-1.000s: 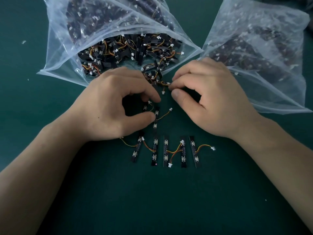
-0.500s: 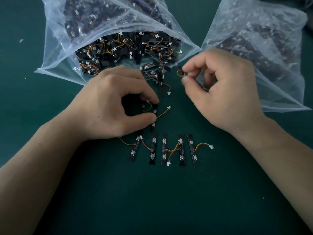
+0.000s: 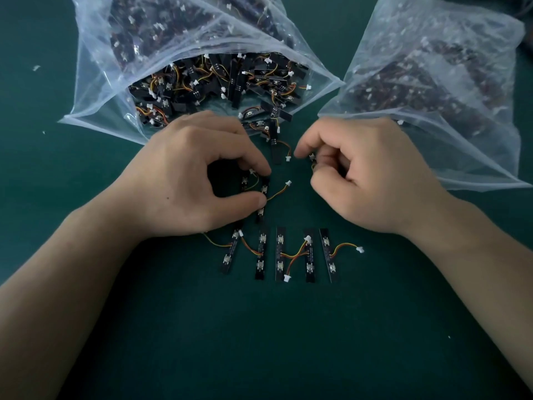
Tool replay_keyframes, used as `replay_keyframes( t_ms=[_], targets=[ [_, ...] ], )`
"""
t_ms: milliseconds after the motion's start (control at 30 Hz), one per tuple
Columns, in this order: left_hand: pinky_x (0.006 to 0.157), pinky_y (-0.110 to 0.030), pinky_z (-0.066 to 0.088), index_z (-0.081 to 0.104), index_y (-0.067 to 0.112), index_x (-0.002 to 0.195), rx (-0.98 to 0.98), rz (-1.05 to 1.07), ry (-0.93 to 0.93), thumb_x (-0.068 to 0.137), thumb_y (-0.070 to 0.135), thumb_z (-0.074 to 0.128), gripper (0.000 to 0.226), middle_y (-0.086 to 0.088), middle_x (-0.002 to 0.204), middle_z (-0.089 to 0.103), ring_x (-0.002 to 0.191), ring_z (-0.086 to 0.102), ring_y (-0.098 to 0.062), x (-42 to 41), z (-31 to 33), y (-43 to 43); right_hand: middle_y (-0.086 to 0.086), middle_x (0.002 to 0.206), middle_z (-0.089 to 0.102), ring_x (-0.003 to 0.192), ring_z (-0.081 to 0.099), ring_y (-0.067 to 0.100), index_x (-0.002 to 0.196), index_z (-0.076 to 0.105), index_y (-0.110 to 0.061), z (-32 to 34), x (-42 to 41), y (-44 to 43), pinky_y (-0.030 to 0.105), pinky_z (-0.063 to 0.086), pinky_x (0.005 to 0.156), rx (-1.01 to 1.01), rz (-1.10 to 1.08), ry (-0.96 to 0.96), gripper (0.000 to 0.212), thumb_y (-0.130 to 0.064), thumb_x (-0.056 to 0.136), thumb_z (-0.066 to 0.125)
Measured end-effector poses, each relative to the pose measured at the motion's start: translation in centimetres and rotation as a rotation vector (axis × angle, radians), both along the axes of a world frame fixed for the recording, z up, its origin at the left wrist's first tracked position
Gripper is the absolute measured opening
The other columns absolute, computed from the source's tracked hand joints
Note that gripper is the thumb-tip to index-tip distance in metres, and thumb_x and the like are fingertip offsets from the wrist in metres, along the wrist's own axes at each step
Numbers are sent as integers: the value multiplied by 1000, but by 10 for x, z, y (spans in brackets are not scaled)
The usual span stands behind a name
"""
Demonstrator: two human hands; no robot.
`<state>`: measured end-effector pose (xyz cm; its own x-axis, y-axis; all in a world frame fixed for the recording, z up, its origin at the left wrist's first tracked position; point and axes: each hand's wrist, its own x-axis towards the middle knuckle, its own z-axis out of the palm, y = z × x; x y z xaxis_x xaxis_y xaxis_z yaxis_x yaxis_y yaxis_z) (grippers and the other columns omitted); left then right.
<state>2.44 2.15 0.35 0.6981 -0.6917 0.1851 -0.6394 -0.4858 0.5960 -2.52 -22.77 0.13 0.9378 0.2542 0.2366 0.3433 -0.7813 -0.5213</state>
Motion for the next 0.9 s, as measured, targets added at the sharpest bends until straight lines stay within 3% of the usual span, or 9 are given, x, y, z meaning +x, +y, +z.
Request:
replay_keyframes(
  t_ms=[167,300,433,900],
  targets=[
    [94,-45,50,79,31,102,1,-3,-1,81,48,78,27,9,98,69,98,64,-18,1,-2,0,-13,68,62,56,48,3,97,76,-20,-2,-4,-5,34,45,55,21,-11,-57,15,-12,91,64],
    [94,-43,49,78,32,102,-4,-7,4,82,52,75,29,10,98,68,98,63,-17,2,-2,1,-20,64,51,59,46,0,96,75,-19,-2,-2,-11,38,47,58,-22,-25,-105,15,-11,91,64],
    [94,-42,49,79,30,102,-5,-6,0,82,50,76,29,9,97,69,97,64,-17,2,-2,1,-11,62,56,62,53,6,96,75,-24,-2,-1,-17,39,51,62,-62,-1,-52,12,-18,89,67],
    [93,-47,50,80,29,102,-9,-8,-3,81,47,78,28,7,98,69,97,64,-20,1,-2,0,-11,62,51,61,49,9,90,78,-25,-3,-4,-11,38,46,55,-72,165,-26,5,-24,92,73]
  ],
)
